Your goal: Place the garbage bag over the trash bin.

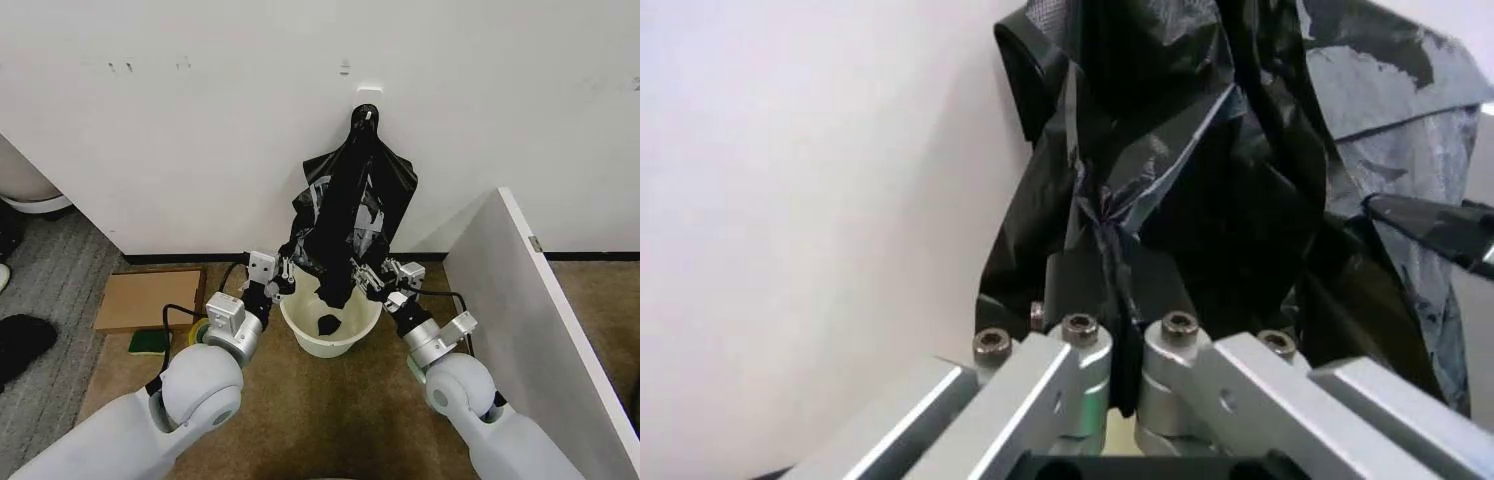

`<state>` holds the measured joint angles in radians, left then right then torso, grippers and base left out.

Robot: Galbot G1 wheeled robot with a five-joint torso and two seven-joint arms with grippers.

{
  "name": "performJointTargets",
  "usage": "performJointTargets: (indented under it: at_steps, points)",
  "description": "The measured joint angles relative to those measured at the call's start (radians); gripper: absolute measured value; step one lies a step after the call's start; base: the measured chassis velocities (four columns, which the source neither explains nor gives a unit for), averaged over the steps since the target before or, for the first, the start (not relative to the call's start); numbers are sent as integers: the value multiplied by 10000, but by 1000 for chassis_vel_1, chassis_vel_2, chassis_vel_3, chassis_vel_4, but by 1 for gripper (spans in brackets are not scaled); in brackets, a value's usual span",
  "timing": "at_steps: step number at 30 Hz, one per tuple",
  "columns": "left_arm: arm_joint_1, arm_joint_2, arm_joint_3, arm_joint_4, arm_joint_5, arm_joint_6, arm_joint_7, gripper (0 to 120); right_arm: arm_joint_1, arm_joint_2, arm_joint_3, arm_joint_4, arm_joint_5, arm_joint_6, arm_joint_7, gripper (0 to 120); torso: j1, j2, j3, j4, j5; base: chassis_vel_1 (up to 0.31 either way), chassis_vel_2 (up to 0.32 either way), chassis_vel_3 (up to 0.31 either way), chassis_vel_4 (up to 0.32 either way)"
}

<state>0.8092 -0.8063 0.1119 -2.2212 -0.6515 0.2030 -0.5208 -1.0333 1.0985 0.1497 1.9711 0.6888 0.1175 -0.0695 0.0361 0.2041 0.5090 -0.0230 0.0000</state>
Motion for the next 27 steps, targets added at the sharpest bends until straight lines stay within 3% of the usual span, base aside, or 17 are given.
performJointTargets:
  at_steps: [9, 14, 19, 27]
  points:
    - [891, 350, -814, -546, 92, -211, 159, 0, -225, -329, 235, 487, 273, -41, 1, 0, 0, 0, 0, 2, 0, 0, 0, 0, 0]
    - [1224, 528, -1089, -909, 99, -226, 210, 0, -489, -576, 415, 800, 319, -74, -77, 0, 0, 0, 0, 0, 0, 0, 0, 0, 0]
    - [2516, 841, -1875, -1613, 414, -367, 476, 0, -1276, -1085, 802, 1546, 341, -93, -401, 0, -1, 0, -1, 0, 1, 0, 0, 0, 0]
    - [3750, 681, -2185, -2129, 864, -446, 517, 0, -2129, -1425, 1255, 2138, 69, 5, -784, 0, -1, 0, -1, 0, 0, 0, 0, 0, 0]
